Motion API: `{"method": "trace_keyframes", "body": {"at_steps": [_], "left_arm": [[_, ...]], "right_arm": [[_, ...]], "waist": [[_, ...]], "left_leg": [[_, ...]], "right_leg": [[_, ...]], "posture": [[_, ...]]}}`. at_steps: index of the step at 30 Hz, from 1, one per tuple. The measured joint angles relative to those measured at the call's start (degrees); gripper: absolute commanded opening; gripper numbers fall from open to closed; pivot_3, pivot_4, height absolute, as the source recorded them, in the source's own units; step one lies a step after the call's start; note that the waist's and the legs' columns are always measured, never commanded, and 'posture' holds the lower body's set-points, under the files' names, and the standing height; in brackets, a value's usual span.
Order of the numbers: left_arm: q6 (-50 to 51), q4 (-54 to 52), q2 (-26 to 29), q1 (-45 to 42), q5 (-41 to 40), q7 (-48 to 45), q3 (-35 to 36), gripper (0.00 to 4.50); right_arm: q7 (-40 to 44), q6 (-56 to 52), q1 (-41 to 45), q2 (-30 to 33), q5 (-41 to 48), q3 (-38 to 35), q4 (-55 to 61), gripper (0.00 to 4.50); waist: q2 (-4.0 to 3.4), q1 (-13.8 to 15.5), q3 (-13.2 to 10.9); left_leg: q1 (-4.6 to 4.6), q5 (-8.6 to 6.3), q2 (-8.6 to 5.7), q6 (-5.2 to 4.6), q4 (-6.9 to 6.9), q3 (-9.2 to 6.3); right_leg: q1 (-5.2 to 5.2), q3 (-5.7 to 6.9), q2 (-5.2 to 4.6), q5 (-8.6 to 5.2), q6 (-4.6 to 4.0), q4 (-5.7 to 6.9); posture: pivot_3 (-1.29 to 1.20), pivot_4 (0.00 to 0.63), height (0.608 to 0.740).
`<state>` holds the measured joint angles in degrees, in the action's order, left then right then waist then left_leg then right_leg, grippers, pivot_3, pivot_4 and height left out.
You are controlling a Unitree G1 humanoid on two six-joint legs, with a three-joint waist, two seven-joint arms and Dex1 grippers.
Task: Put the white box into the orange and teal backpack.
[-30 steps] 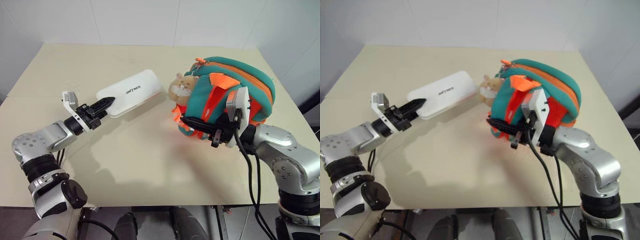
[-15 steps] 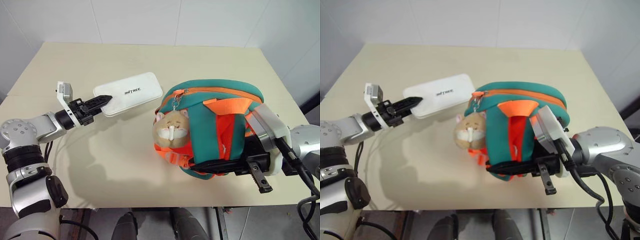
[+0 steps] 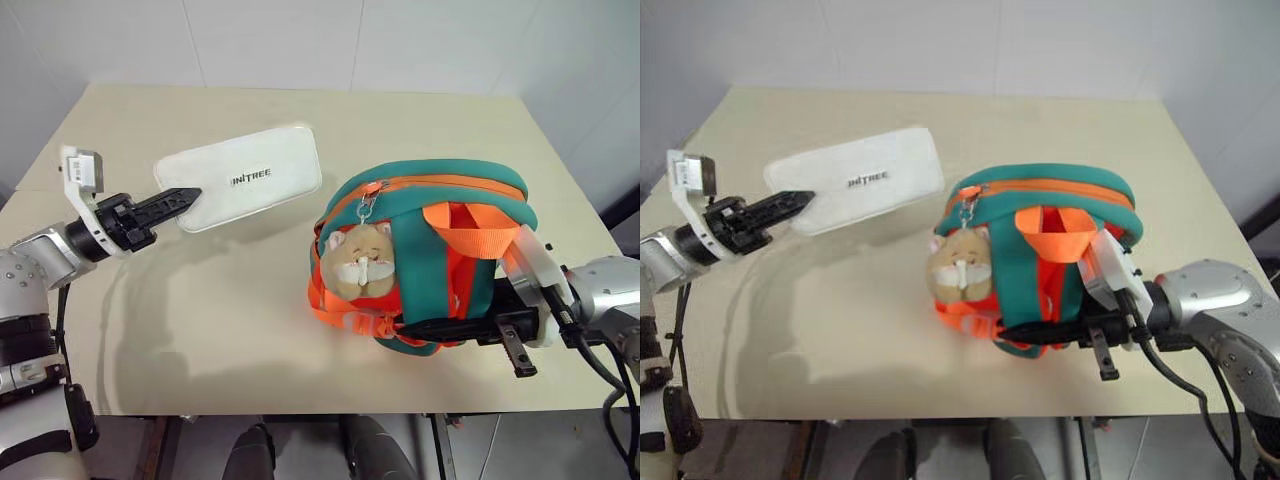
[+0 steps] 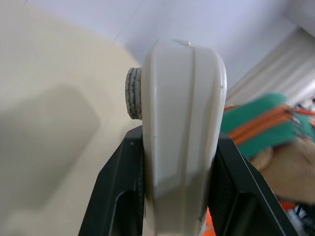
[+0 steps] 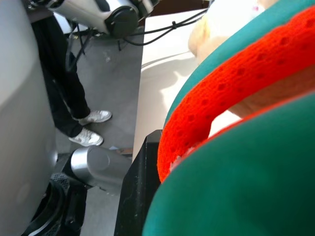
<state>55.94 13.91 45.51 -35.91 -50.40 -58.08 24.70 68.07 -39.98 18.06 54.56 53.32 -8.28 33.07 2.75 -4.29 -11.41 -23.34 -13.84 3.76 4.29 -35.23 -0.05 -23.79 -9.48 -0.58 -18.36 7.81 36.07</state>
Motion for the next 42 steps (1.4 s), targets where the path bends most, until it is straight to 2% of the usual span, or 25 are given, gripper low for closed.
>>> {"method": "trace_keyframes", "body": {"at_steps": [7, 12, 18, 24, 28, 36, 42], "left_arm": [[-12.4, -0.7, 2.1, 1.1, 2.8, -8.5, -0.3, 1.24], [-17.9, -1.3, 3.4, 1.3, 5.7, -14.5, -3.5, 1.24], [-22.6, 2.1, 3.5, -2.7, 9.4, -19.3, -7.6, 1.24], [-24.0, 5.0, 3.6, -6.8, 10.5, -22.0, -9.3, 1.24], [-24.1, 5.4, 5.7, -8.6, 10.4, -23.3, -8.8, 1.24], [-21.2, 3.9, 9.4, -7.4, 8.9, -26.9, -6.9, 1.24], [-22.1, 3.5, 10.2, -7.1, 9.0, -27.9, -6.8, 1.24]], "right_arm": [[-0.1, 2.0, -0.6, -1.3, -3.2, 1.8, -2.9, 0.01], [-0.1, 2.4, 0.3, -1.6, -4.3, 2.4, -4.1, 0.01], [-0.8, 2.6, 0.7, -2.4, -5.5, 3.1, -4.2, 0.01], [-2.3, 2.6, 0.6, -3.1, -6.1, 3.1, -4.1, 0.01], [-3.1, 2.9, -0.9, -3.4, -6.5, 3.0, -4.0, 0.01], [-4.0, 3.5, -1.2, -4.0, -6.8, 3.1, -4.0, 0.01], [-3.9, 3.7, -0.8, -4.3, -7.3, 3.4, -4.4, 0.01]], "waist": [[0.0, 0.0, 0.0], [0.0, 0.0, 0.0], [0.0, 0.0, 0.0], [0.0, 0.0, 0.0], [-0.01, -0.3, 0.0], [-0.02, -0.4, 0.0], [-0.02, -0.3, 0.0]], "left_leg": [[0.01, 0.0, 0.0, -0.01, -0.06, 0.02], [0.02, 0.0, 0.0, -0.02, -0.11, 0.02], [0.01, -0.03, 0.0, -0.07, -0.36, 0.02], [0.01, -0.03, 0.0, -0.08, -0.54, -0.01], [0.01, -0.04, 0.0, -0.09, -0.6, -0.01], [0.05, -0.05, 0.01, -0.1, -0.79, -0.01], [0.06, -0.05, 0.01, -0.1, -0.83, -0.02]], "right_leg": [[0.01, 0.0, 0.01, 0.0, 0.0, 0.05], [0.03, 0.0, 0.01, 0.0, 0.0, 0.09], [0.04, -0.01, 0.03, 0.0, 0.0, 0.28], [0.05, -0.01, 0.05, -0.01, 0.01, 0.48], [0.05, -0.01, 0.06, -0.02, 0.02, 0.54], [0.05, -0.01, 0.07, -0.1, -0.02, 0.86], [0.05, -0.01, 0.07, -0.12, -0.04, 0.91]], "posture": [[0.0, 0.15, 0.74], [0.0, 0.15, 0.74], [0.0, 0.15, 0.74], [0.0, 0.15, 0.74], [0.0, 0.15, 0.74], [0.0, 0.15, 0.74], [0.0, 0.15, 0.74]]}}
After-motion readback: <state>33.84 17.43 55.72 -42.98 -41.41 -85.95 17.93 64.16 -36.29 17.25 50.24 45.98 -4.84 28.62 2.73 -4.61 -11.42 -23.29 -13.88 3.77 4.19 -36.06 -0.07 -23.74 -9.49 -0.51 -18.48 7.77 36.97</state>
